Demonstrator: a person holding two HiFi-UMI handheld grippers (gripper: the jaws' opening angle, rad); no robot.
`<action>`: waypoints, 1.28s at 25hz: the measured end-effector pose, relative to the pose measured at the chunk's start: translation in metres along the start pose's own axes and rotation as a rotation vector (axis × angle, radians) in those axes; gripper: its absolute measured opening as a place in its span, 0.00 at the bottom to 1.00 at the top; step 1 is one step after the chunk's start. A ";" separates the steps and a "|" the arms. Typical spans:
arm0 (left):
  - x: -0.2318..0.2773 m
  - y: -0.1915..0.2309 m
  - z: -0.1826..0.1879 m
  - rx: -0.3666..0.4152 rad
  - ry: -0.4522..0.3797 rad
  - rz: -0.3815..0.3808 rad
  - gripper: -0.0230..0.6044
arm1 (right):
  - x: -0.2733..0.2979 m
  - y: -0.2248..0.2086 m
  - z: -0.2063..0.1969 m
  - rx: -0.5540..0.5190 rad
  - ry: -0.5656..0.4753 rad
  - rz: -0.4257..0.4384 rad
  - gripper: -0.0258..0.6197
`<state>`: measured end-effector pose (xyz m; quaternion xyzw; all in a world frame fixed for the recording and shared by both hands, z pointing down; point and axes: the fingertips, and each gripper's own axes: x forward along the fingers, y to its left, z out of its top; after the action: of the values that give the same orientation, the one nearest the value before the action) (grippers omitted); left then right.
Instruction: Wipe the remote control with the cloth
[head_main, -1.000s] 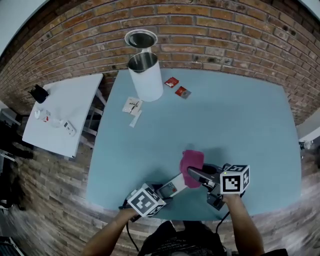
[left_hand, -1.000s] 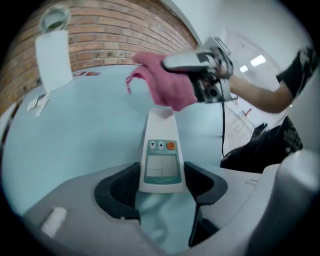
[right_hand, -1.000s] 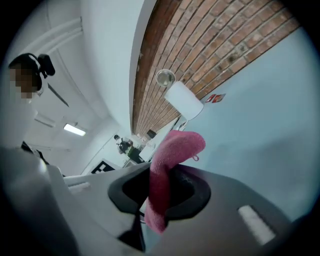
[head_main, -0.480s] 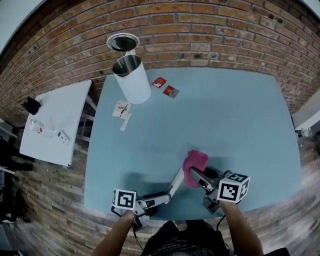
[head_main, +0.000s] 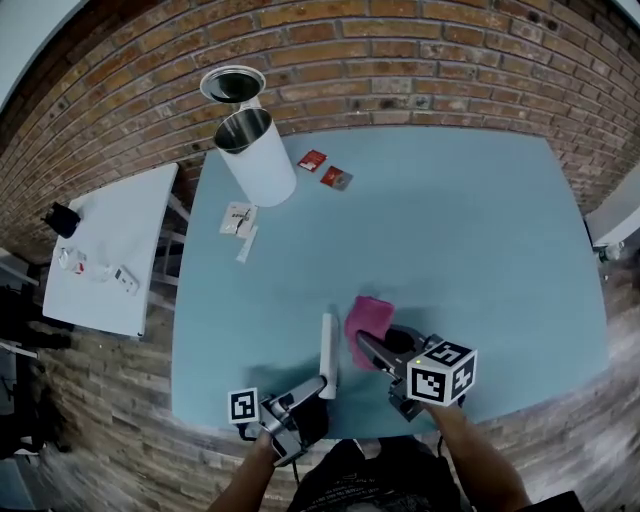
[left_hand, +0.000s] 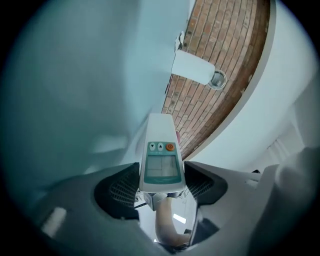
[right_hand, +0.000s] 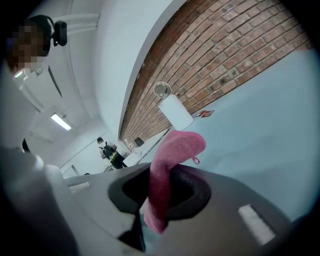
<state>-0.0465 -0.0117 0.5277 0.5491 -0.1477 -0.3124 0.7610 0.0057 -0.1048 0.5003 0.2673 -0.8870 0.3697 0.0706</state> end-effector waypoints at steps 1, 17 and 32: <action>-0.001 -0.001 0.002 -0.026 -0.020 -0.022 0.49 | 0.005 0.002 0.000 -0.017 0.009 0.005 0.16; -0.003 -0.002 0.006 -0.081 -0.051 -0.052 0.49 | 0.075 0.001 0.012 -0.363 0.079 0.000 0.16; -0.002 -0.003 0.007 -0.077 -0.046 -0.047 0.49 | 0.045 0.027 -0.018 -0.330 0.056 0.061 0.16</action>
<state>-0.0528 -0.0166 0.5277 0.5152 -0.1403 -0.3482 0.7705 -0.0481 -0.0956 0.5106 0.2146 -0.9411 0.2284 0.1270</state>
